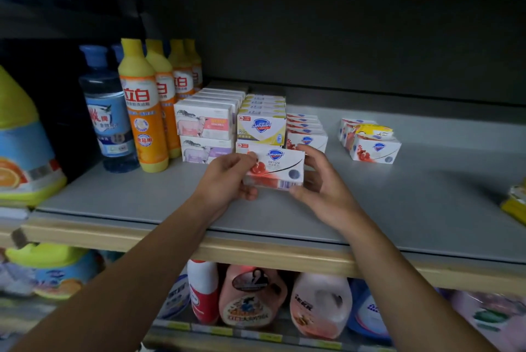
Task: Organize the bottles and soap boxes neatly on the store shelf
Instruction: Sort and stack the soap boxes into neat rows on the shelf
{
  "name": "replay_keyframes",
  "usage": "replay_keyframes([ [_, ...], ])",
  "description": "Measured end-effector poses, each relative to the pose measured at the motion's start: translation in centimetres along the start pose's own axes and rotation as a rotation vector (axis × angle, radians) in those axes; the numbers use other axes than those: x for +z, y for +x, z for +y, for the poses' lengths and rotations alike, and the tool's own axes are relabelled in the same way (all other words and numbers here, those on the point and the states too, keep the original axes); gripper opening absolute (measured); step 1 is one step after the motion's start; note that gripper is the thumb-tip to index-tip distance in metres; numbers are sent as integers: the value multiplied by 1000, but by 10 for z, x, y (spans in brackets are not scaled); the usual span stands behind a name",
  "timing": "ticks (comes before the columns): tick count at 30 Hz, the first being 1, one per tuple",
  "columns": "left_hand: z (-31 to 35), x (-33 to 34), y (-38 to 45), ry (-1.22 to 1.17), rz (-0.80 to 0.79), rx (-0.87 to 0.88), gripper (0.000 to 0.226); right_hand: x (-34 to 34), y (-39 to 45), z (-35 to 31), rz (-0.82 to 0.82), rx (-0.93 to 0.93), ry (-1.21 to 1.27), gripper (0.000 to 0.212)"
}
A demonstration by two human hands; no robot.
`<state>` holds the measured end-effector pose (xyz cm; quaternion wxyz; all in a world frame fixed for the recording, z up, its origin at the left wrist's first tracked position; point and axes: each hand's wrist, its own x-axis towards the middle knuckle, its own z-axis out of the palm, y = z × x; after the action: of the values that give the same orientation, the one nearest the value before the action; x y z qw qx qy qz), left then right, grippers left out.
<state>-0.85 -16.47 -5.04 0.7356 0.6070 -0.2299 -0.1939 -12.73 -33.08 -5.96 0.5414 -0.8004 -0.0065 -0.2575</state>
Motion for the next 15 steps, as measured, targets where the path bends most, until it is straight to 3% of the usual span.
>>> replay_keyframes([
  [3,0,-1,2,-34,29,4,32,1,0,4,68,53,-18,54],
  [6,-2,-1,1,65,11,16,42,2,1,0,218,164,-1,21],
  [10,-3,1,-3,258,23,42,73,3,2,-7,300,280,-20,56],
  [15,-5,0,-2,318,36,65,70,3,3,-6,289,286,-38,52],
])
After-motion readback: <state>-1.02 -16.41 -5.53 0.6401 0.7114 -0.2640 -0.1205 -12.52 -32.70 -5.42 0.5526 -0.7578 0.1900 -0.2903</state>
